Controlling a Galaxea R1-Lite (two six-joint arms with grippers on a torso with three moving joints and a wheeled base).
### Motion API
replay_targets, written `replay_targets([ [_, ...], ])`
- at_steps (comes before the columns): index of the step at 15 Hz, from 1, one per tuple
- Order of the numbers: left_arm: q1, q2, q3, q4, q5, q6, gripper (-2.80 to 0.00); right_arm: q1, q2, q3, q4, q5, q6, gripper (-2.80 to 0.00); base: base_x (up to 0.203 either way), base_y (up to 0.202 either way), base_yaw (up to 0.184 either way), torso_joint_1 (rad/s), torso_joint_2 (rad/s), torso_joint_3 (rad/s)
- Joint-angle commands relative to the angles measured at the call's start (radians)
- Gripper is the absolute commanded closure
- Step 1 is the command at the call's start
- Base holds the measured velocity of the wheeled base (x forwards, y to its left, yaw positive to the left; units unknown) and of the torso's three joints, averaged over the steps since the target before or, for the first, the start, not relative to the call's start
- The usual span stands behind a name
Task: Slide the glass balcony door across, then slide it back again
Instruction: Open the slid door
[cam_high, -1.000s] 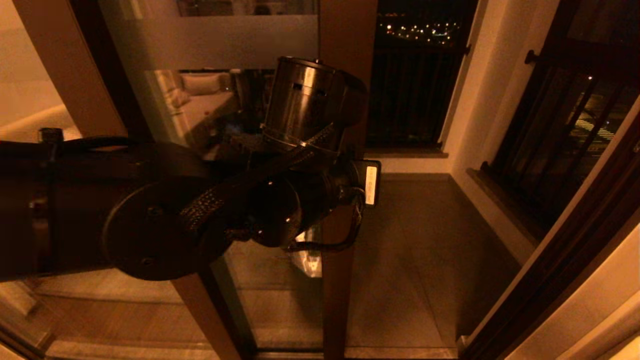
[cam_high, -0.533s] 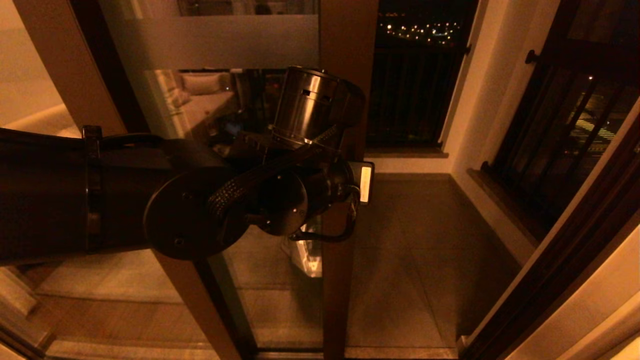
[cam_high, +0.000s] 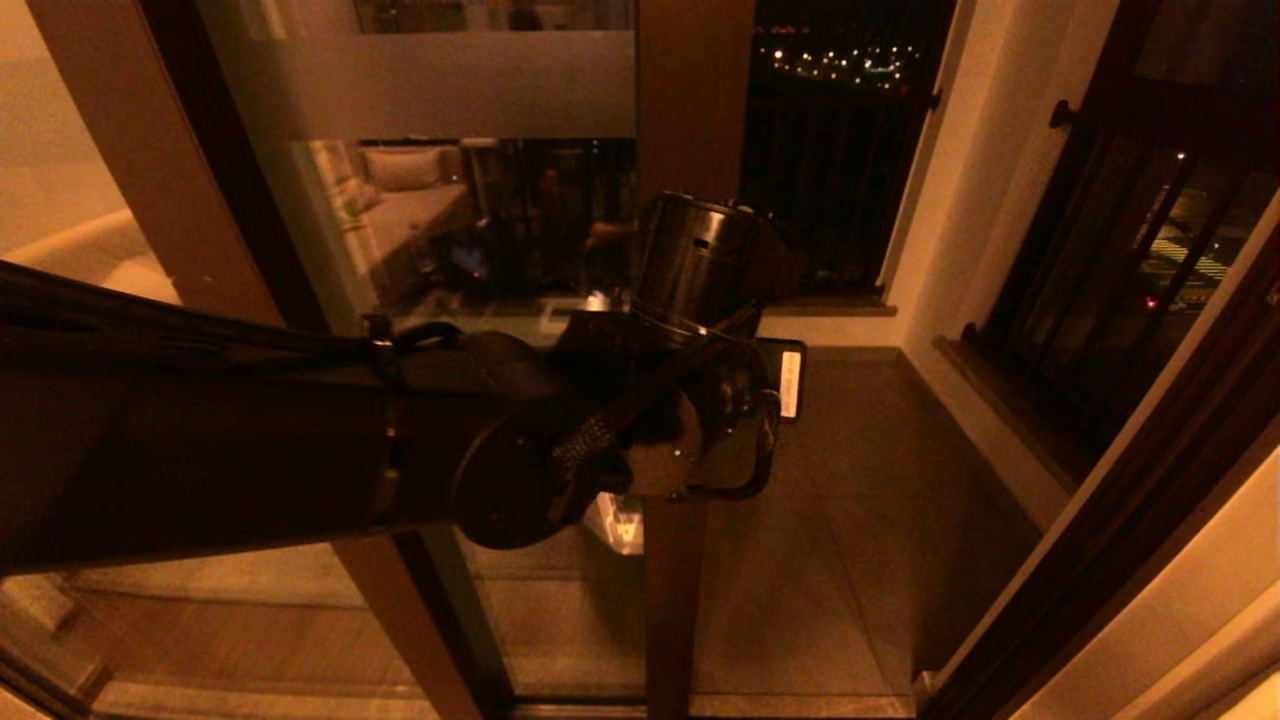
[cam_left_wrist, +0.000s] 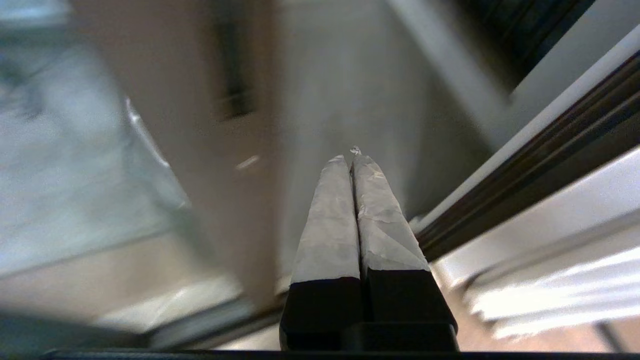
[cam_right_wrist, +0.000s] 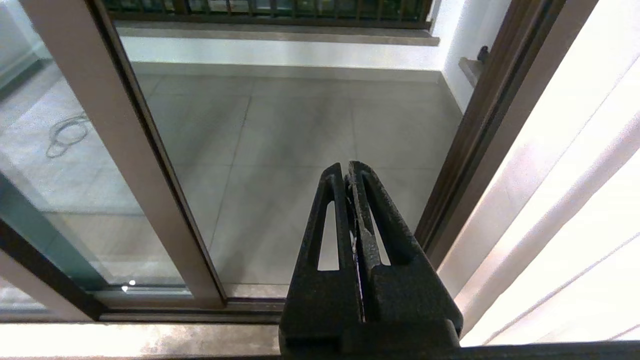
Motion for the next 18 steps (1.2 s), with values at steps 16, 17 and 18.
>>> replay_targets([
  [16, 0.125, 0.412, -0.305, -0.299, 0.081, 0.180, 0.00, 0.001, 0.002, 0.000, 0.000, 0.000, -0.001, 0.00, 0.000, 0.000, 0.000, 0.000, 0.00, 0.000],
  [17, 0.131, 0.424, -0.306, -0.300, 0.093, 0.202, 0.00, -0.001, 0.002, 0.000, 0.000, 0.000, -0.001, 0.00, 0.000, 0.000, 0.000, 0.000, 0.00, 0.000],
  [18, 0.137, 0.429, -0.311, -0.303, 0.103, 0.210, 0.00, 0.001, 0.002, 0.000, 0.000, 0.000, -0.001, 0.00, 0.000, 0.000, 0.000, 0.000, 0.00, 0.000],
])
